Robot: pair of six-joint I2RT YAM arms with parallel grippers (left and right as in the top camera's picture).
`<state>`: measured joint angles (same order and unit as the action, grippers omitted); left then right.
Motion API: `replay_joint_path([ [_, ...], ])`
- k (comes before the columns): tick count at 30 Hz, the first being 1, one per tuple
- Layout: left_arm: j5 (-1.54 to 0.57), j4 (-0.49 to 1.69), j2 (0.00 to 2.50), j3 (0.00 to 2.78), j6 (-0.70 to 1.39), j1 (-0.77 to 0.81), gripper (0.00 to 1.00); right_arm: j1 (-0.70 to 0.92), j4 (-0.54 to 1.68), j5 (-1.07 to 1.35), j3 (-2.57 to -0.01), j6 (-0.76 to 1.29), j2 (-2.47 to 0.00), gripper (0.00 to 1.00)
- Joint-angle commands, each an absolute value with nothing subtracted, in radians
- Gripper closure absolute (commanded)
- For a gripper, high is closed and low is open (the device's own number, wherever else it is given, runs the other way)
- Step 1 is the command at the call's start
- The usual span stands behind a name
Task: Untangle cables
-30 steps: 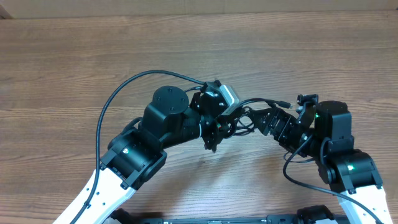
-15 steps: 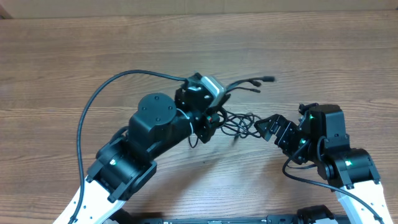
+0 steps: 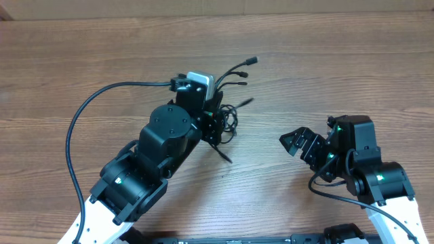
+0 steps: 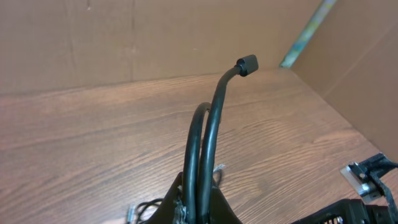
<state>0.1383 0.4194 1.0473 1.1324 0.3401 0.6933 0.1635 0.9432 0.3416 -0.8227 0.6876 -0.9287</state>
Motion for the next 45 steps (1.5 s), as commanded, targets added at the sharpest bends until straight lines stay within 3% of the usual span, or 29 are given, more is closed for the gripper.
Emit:
replay_joint_path([
  [1,0.15,0.413,1.031,1.155,0.408,0.693,0.96,0.162,0.87,0.505,-0.825,0.493,-0.92,0.0],
  [4,0.041,0.403,1.031,1.155,0.408,0.693,0.96,0.162,0.799,0.672,-0.825,0.345,-0.921,0.0],
  [21,-0.416,0.205,1.031,1.155,0.327,0.693,0.96,0.162,0.767,0.603,-0.825,0.306,-1.049,0.0],
  [33,-0.3,0.159,0.974,1.155,0.291,0.692,0.96,0.162,0.898,0.216,-0.825,0.418,-1.209,0.0],
  [45,-0.06,0.222,0.802,1.155,0.265,0.617,0.96,0.162,0.91,0.146,-0.825,0.45,-1.261,0.0],
])
